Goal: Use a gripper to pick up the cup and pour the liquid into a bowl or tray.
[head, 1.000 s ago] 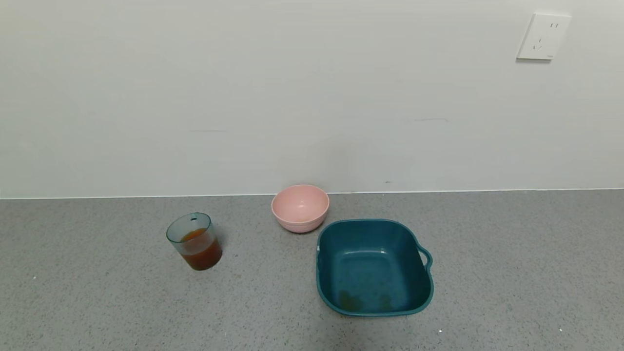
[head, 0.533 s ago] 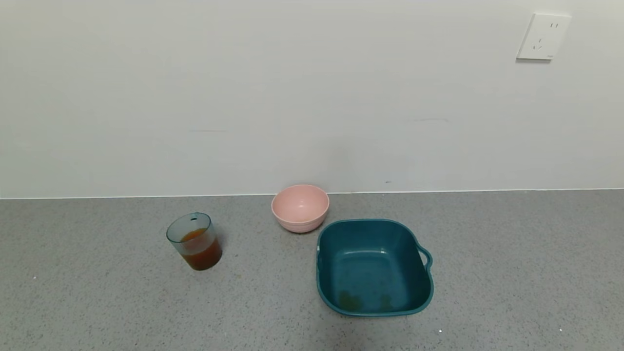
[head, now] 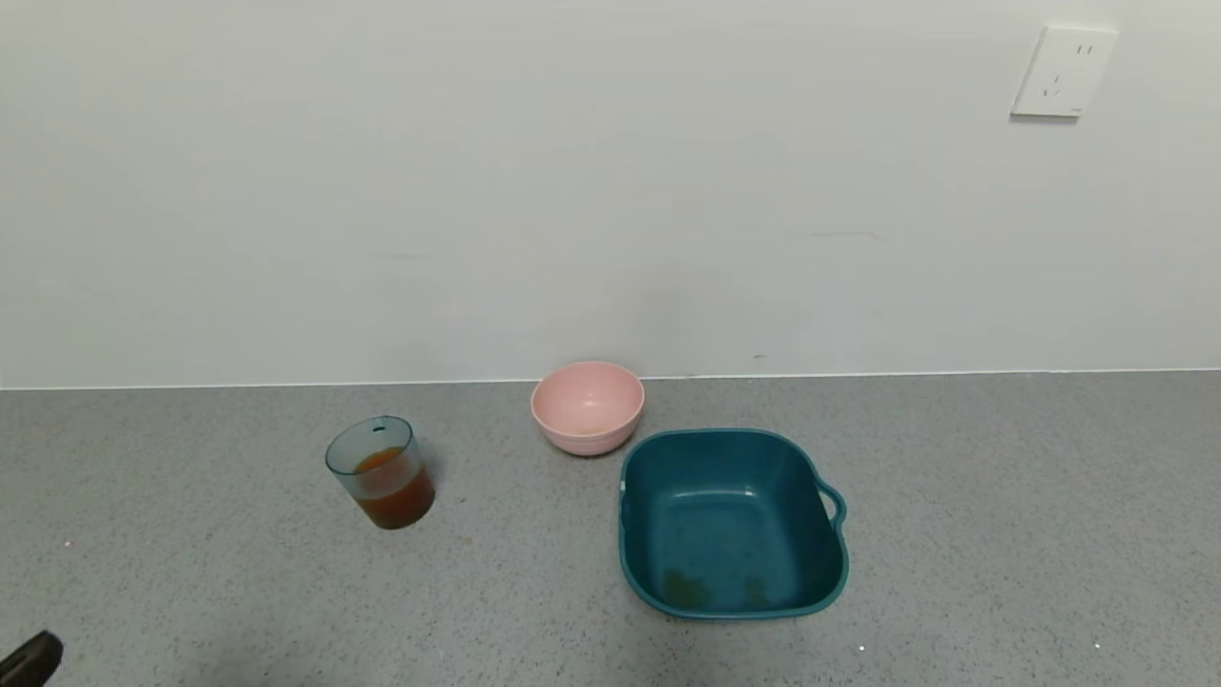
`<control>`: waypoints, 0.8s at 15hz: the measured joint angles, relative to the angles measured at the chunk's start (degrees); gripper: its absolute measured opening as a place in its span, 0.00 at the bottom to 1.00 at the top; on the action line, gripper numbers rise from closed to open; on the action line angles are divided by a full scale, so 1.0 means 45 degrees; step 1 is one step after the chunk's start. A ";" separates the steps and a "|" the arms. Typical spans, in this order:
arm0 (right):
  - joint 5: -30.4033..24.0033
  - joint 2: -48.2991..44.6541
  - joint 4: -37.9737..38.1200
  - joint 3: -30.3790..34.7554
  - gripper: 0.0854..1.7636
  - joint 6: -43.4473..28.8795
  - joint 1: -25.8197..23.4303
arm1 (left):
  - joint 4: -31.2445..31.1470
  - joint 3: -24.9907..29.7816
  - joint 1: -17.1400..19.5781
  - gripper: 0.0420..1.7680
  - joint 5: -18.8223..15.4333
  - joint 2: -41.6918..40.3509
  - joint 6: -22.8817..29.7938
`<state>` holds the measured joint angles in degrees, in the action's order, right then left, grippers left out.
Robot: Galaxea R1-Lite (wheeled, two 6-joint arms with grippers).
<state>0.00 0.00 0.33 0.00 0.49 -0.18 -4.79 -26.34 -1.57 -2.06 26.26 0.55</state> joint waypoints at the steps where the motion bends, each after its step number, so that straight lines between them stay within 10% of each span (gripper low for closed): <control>1: 0.0000 0.0000 0.0005 0.0000 0.97 -0.0005 0.0000 | 0.0038 -0.0360 -0.0035 0.97 -0.0011 0.0742 -0.0068; 12: 0.0000 0.0000 0.0000 0.0000 0.97 0.0000 0.0000 | 0.2742 -0.0821 0.0051 0.97 0.0005 0.8038 -0.0891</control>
<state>0.00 0.00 0.33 0.00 0.49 -0.18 7.55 -30.04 -1.34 -2.04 62.43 -3.46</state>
